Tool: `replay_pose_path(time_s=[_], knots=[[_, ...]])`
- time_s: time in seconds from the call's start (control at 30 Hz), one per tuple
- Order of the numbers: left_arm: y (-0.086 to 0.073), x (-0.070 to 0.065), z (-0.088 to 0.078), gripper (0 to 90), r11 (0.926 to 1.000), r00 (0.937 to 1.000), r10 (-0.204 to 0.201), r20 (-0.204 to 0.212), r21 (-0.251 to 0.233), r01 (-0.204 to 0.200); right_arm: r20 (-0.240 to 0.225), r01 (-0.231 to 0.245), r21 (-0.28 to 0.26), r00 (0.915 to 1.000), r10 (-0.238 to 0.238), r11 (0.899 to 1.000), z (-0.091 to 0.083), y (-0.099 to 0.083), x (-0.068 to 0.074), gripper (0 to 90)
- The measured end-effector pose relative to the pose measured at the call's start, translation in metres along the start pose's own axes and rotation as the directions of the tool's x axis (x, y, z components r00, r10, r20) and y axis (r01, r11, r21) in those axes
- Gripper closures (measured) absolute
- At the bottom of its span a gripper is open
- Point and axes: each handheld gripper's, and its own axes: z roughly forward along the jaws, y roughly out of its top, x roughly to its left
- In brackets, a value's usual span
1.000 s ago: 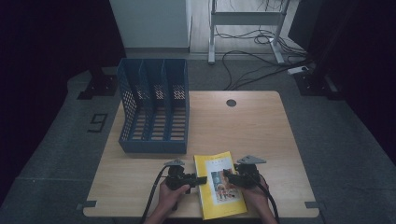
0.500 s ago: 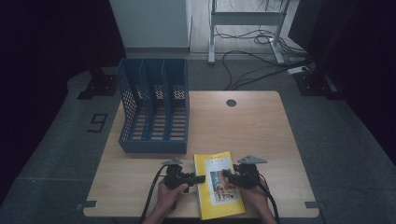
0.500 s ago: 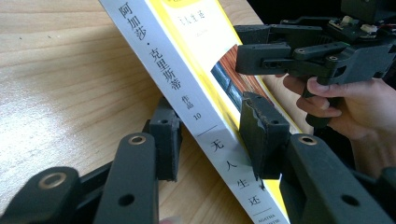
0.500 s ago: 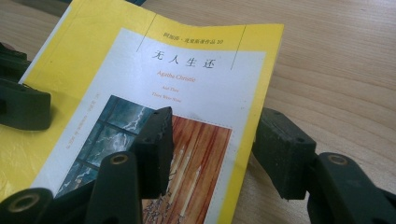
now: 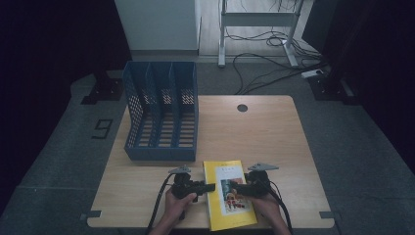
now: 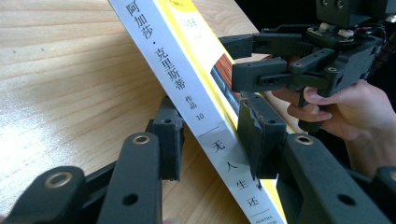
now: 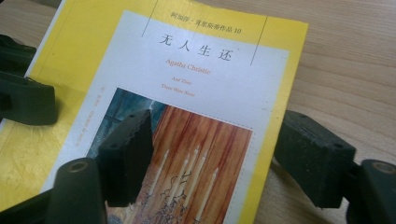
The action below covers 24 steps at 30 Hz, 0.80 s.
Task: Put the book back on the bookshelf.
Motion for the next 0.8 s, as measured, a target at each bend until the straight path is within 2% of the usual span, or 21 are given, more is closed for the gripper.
replay_pose_path(time_s=[0.17,0.27,0.37,0.53,0.67,0.8], knots=[[0.0003,-0.0016,-0.0005,62.1,0.9999,0.9999,0.013,0.001,-0.006,-0.013,-0.016,-0.010,0.003,0.9998,0.010,1.000,0.0013,0.0003,-0.0014,23.6],[0.0004,-0.0022,-0.0006,62.2,0.9998,0.9998,0.017,0.001,-0.009,-0.017,-0.035,-0.036,0.011,0.9988,0.036,0.999,0.0030,0.0010,-0.0052,20.3],[0.0006,-0.0029,-0.0009,62.3,0.9996,0.9997,0.025,0.002,-0.012,-0.025,-0.038,-0.035,0.009,0.9987,0.035,0.999,0.0033,0.0015,-0.0072,19.0],[0.0006,-0.0034,-0.0012,62.3,0.9994,0.9995,0.032,0.002,-0.016,-0.032,-0.075,-0.043,0.003,0.9962,0.043,0.999,0.0047,0.0016,-0.0078,21.0],[0.0012,-0.0040,-0.0021,62.4,0.9992,0.9994,0.035,0.002,-0.019,-0.035,-0.078,-0.045,-0.005,0.9959,0.045,0.999,0.0040,0.0015,-0.0080,23.4],[0.0047,-0.0074,-0.0049,63.6,0.9984,0.9989,0.047,0.001,-0.030,-0.047,-0.077,-0.043,-0.035,0.9962,0.040,0.998,0.0006,0.0024,-0.0079,25.8]])
